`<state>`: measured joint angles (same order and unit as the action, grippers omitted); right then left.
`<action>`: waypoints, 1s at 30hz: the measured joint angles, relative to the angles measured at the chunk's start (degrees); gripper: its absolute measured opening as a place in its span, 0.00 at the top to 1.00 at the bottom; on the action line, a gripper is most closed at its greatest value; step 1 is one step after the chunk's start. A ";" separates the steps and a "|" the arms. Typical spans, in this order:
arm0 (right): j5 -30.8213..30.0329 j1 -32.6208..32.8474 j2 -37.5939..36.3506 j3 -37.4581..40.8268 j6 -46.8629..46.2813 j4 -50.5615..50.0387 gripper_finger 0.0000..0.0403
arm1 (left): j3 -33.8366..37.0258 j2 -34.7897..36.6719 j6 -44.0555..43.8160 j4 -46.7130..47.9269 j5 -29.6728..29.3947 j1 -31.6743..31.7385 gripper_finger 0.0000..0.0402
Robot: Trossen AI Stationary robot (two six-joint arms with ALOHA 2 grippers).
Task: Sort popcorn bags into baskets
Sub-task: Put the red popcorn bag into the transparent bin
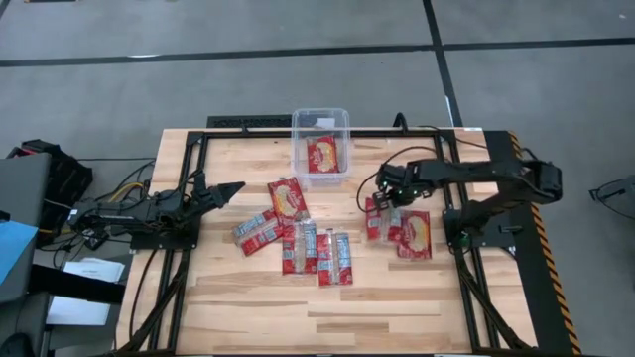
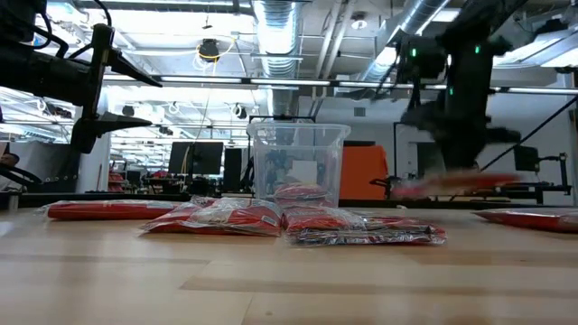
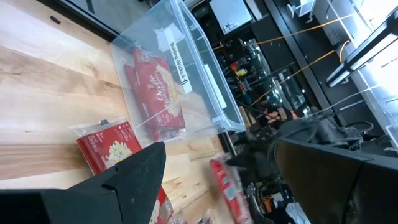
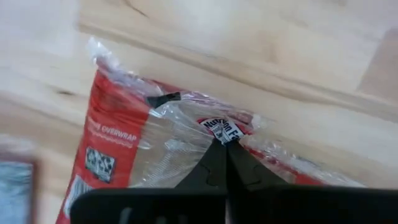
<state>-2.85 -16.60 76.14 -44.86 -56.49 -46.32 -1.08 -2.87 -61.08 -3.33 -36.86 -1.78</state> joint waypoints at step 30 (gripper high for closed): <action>2.15 -14.11 18.53 -53.46 28.11 0.83 0.99 | 0.00 0.00 0.66 -0.01 0.57 -0.01 0.27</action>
<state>-0.70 -30.71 94.67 -98.33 -28.38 -45.49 -1.08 -2.87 -60.42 -3.34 -36.29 -1.79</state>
